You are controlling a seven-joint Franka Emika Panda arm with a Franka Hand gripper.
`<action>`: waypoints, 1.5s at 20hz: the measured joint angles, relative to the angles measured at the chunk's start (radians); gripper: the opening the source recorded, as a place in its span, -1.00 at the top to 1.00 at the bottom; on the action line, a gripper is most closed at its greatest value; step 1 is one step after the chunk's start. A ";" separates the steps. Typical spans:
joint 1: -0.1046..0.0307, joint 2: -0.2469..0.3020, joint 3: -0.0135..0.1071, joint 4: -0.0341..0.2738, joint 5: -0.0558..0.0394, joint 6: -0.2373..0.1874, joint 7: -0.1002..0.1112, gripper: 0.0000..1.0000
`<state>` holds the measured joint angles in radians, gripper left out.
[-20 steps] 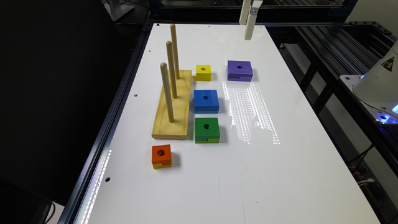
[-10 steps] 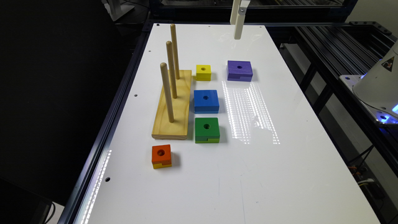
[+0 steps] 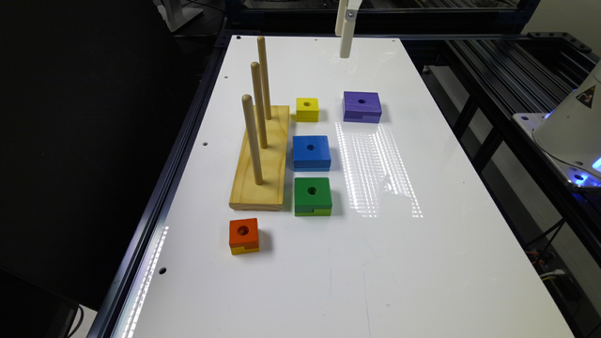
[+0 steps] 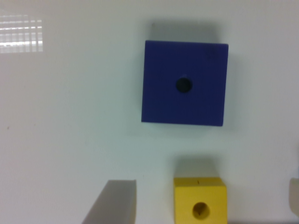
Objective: Pick up yellow block.
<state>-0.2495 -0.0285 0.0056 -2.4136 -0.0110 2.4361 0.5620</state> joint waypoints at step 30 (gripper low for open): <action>0.001 0.213 0.010 0.148 0.0008 0.053 0.000 -1.00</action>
<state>-0.2490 0.1843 0.0154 -2.2661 -0.0102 2.4889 0.5622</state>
